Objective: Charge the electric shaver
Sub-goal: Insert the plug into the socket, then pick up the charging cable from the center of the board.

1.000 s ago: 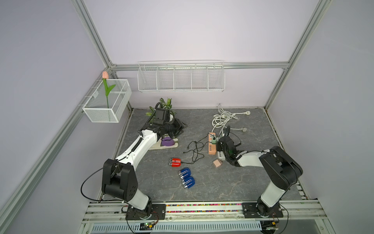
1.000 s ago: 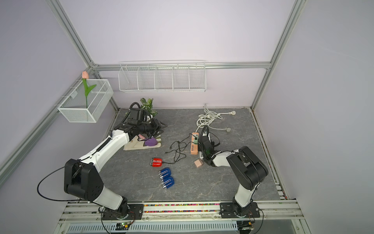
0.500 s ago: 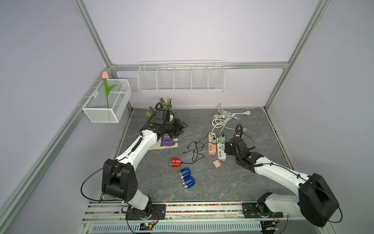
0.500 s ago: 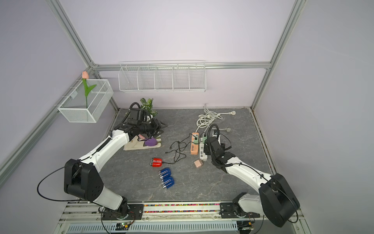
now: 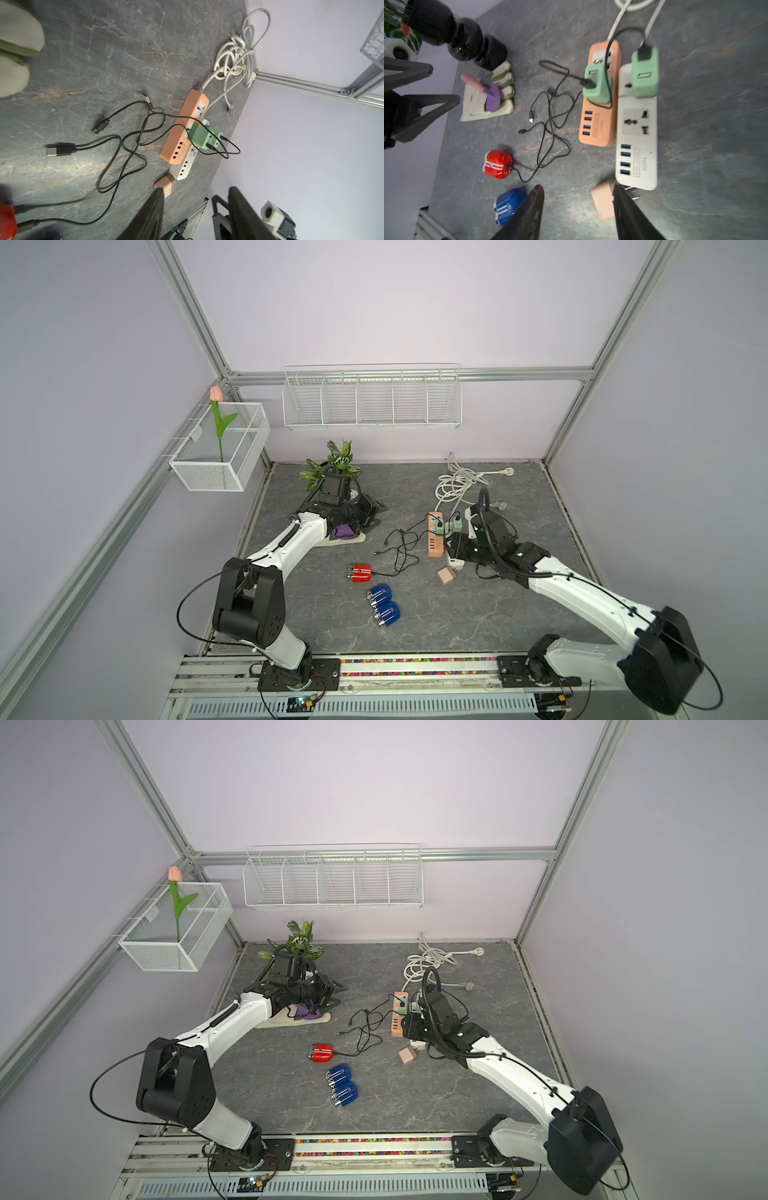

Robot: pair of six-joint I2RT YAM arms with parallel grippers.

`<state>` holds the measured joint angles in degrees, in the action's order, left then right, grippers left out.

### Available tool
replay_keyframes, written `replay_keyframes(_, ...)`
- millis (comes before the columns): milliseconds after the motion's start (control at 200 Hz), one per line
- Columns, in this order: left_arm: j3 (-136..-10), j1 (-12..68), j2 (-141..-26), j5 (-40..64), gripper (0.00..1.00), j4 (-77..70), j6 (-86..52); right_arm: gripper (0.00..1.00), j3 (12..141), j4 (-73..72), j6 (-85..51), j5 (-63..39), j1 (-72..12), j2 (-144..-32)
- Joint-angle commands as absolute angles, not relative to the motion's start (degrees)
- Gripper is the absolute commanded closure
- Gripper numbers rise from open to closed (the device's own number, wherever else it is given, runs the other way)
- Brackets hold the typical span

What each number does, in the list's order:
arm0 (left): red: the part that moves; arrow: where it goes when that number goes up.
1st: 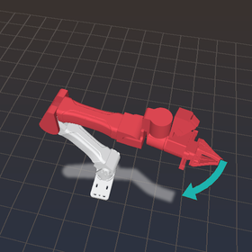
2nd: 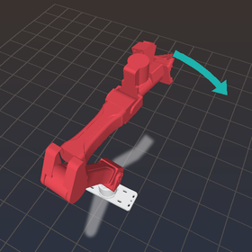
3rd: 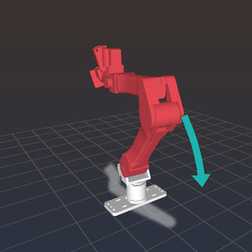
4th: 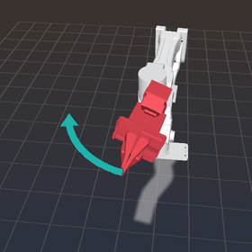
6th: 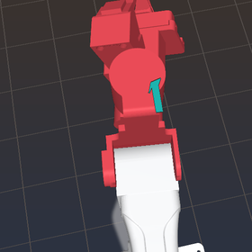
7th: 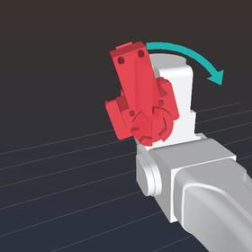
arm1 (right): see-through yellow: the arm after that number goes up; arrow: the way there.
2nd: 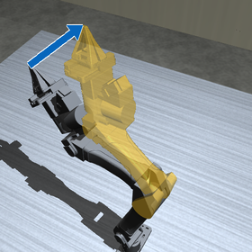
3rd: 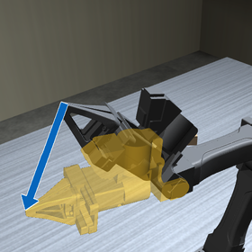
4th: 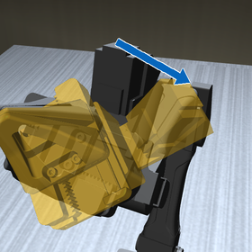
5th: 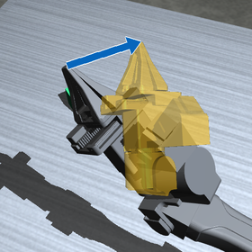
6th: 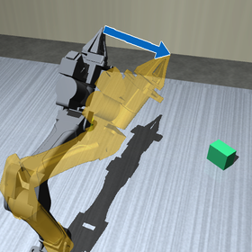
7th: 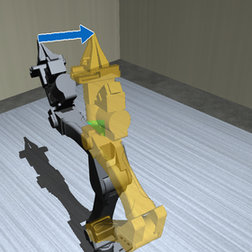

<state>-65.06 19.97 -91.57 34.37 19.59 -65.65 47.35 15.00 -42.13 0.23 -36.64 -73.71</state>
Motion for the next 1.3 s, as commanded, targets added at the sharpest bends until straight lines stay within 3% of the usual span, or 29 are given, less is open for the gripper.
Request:
replay_keyframes(0,-62.3,19.7,-92.4,35.2,0.50,15.4,-70.6,0.46,47.4,5.8,-48.6,-8.7,-38.3,-78.7)
replay_keyframes(390,-59.2,17.6,-89.4,31.4,0.55,21.1,-68.9,0.58,67.2,23.1,-62.0,9.0,-46.9,-94.7)
replay_keyframes(645,-58.9,17.0,-84.7,29.5,0.55,23.7,-66.8,0.55,80.1,34.8,-70.9,17.4,-48.8,-106.4)
replay_keyframes(985,-57.1,17.1,-81.7,31.3,0.56,22.8,-66.6,0.64,87.4,39.7,-74.3,22.6,-48.0,-117.4)
replay_keyframes(1295,-58.0,17.1,-80.8,31.6,0.56,23.1,-66.4,0.66,87.9,38.3,-75.6,22.9,-46.8,-120.8)
